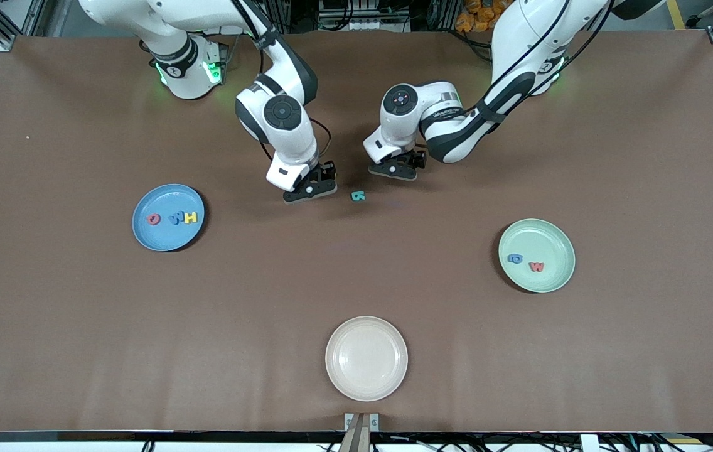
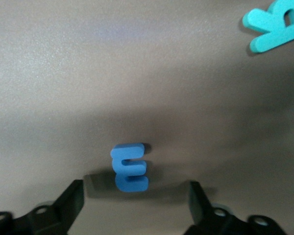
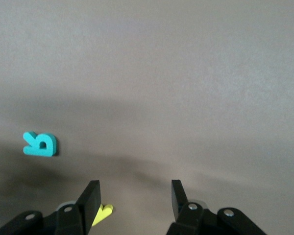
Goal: Sort uppercase to blue plate, lowercase to green plate
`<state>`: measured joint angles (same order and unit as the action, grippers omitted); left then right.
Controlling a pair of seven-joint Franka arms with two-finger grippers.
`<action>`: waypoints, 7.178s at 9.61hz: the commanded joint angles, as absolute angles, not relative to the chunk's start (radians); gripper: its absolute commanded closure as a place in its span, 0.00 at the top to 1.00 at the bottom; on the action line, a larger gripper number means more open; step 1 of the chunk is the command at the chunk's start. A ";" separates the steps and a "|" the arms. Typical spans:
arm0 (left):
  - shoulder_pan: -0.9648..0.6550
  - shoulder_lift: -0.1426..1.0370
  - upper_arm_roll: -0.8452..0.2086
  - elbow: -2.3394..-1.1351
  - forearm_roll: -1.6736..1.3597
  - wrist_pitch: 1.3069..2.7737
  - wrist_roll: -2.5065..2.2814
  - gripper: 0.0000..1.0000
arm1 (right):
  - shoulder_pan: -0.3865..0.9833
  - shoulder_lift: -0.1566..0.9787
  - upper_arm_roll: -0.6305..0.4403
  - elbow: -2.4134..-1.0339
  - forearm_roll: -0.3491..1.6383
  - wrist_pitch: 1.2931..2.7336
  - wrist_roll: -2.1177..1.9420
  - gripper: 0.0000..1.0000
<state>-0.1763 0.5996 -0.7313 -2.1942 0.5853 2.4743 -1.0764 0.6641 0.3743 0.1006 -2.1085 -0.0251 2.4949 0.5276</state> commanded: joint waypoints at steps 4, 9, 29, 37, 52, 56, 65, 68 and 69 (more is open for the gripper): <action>-0.209 0.629 -0.715 -2.172 0.597 2.480 -1.127 0.00 | 0.713 0.446 0.100 -2.042 -0.148 2.526 0.635 0.67; -0.186 0.611 -0.703 -2.172 0.597 2.470 -1.253 0.00 | 0.723 0.463 0.100 -2.060 -0.316 2.646 0.560 0.68; 0.183 0.494 -0.483 -1.962 0.597 2.292 -1.416 1.00 | 0.822 0.566 0.074 -2.076 -0.290 2.965 0.446 0.69; 0.288 0.491 -0.477 -1.809 0.597 2.260 -1.150 1.00 | 0.838 0.606 0.034 -2.029 -0.311 2.964 0.489 0.78; 0.203 0.201 -0.267 -1.677 0.158 1.882 -0.395 1.00 | 0.865 0.637 0.032 -2.010 -0.313 2.964 0.526 0.45; 0.069 0.092 -0.134 -1.684 0.112 1.830 -0.301 1.00 | 0.862 0.637 0.031 -2.010 -0.314 2.964 0.525 0.36; -0.003 0.228 -0.207 -1.689 0.074 1.799 -0.427 1.00 | 0.656 0.425 0.012 -2.104 -0.311 2.740 0.096 0.35; -0.112 0.282 -0.207 -1.689 0.074 1.854 -0.584 1.00 | 0.494 0.290 -0.008 -2.271 -0.310 2.737 -0.050 0.35; -0.161 0.310 -0.207 -1.689 0.075 1.868 -0.650 1.00 | 0.465 0.243 -0.040 -2.333 -0.308 2.737 -0.087 0.35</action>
